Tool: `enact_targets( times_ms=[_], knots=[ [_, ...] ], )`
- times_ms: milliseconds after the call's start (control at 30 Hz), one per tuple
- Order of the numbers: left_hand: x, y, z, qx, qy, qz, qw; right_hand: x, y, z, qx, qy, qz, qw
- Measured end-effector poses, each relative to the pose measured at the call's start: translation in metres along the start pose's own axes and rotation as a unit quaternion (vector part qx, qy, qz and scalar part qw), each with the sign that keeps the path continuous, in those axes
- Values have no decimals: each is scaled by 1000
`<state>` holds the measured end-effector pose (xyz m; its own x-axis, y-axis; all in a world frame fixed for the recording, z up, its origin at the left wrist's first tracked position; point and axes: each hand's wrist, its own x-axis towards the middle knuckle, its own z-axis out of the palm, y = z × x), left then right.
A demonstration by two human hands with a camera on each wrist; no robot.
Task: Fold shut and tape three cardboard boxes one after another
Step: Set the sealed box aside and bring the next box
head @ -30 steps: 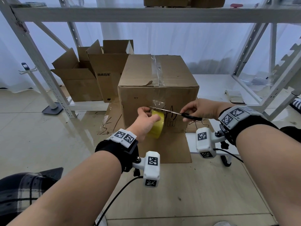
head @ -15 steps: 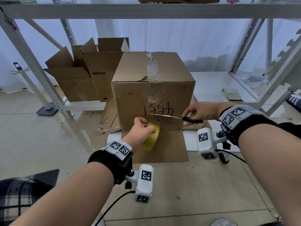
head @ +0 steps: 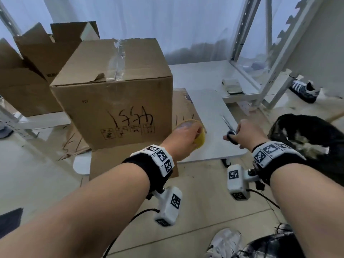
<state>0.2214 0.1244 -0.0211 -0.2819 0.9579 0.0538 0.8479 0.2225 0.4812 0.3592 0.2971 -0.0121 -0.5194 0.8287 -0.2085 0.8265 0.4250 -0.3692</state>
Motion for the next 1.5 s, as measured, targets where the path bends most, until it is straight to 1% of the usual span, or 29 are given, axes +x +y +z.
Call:
enact_targets(
  times_ms=[67, 100, 200, 367, 433, 500, 567, 600, 667, 700, 767, 833, 900, 967, 1033, 1100, 1133, 1167, 1200, 1233, 1267, 1300, 1333, 1400, 1433, 1500],
  knots=[
    [13, -2, 9, 64, -16, 24, 998, 5, 3, 15, -52, 7, 1, 999],
    [19, -3, 11, 85, -23, 34, 996, 9, 3, 21, -59, 14, 2, 998],
    [38, -6, 18, 130, -48, 60, 989, 25, 7, 34, -60, 23, 20, 998],
    [55, -6, 40, 176, -130, 149, 964, 36, 25, 36, -64, 16, 25, 997],
    [61, -7, 47, 186, -138, 148, 961, 33, 30, 35, -66, 13, 25, 997],
    [64, -6, 51, 178, -132, 119, 968, 30, 34, 36, -77, 7, 15, 997],
    [64, -4, 51, 162, -121, 100, 974, 26, 35, 36, -88, 16, 4, 996],
    [63, -2, 49, 152, -110, 93, 978, 25, 34, 35, -89, 29, 1, 996],
    [56, -2, 37, 132, -73, 84, 985, 21, 27, 32, -78, 78, -19, 994],
    [51, -3, 29, 127, -54, 84, 987, 19, 21, 30, -64, 104, -42, 992],
    [39, -7, 6, 125, 0, 100, 987, 14, -3, 26, -12, 149, -119, 982],
    [23, -9, -23, 122, 75, 119, 983, 7, -41, 24, 42, 186, -208, 959],
    [5, -13, -55, 131, 157, 122, 971, -5, -83, 24, 78, 218, -290, 928],
    [-16, -24, -89, 139, 217, 117, 959, -22, -119, 25, 96, 248, -351, 898],
    [-40, -44, -121, 150, 265, 98, 947, -38, -149, 29, 97, 262, -387, 879],
    [-62, -66, -144, 174, 311, 56, 932, -50, -173, 32, 63, 272, -413, 867],
    [-69, -76, -152, 187, 329, 17, 925, -53, -183, 33, 43, 271, -412, 869],
    [-74, -85, -159, 199, 343, -35, 918, -54, -191, 31, 28, 264, -393, 880],
    [-81, -95, -167, 204, 344, -102, 911, -54, -200, 28, 25, 245, -362, 899],
    [-87, -104, -173, 187, 331, -169, 910, -52, -207, 25, 39, 219, -322, 920],
    [-92, -111, -181, 137, 315, -220, 913, -49, -214, 22, 66, 191, -291, 935],
    [-95, -115, -185, 79, 294, -246, 920, -45, -216, 20, 96, 165, -277, 942],
    [-98, -117, -189, 48, 272, -253, 927, -43, -220, 20, 112, 151, -282, 941],
    [-101, -116, -190, 100, 221, -247, 938, -41, -224, 24, 104, 148, -297, 938],
    [-101, -116, -190, 130, 203, -239, 941, -41, -225, 26, 98, 147, -292, 940],
    [-101, -117, -188, 146, 180, -235, 944, -42, -225, 29, 103, 139, -274, 946]
  ],
)
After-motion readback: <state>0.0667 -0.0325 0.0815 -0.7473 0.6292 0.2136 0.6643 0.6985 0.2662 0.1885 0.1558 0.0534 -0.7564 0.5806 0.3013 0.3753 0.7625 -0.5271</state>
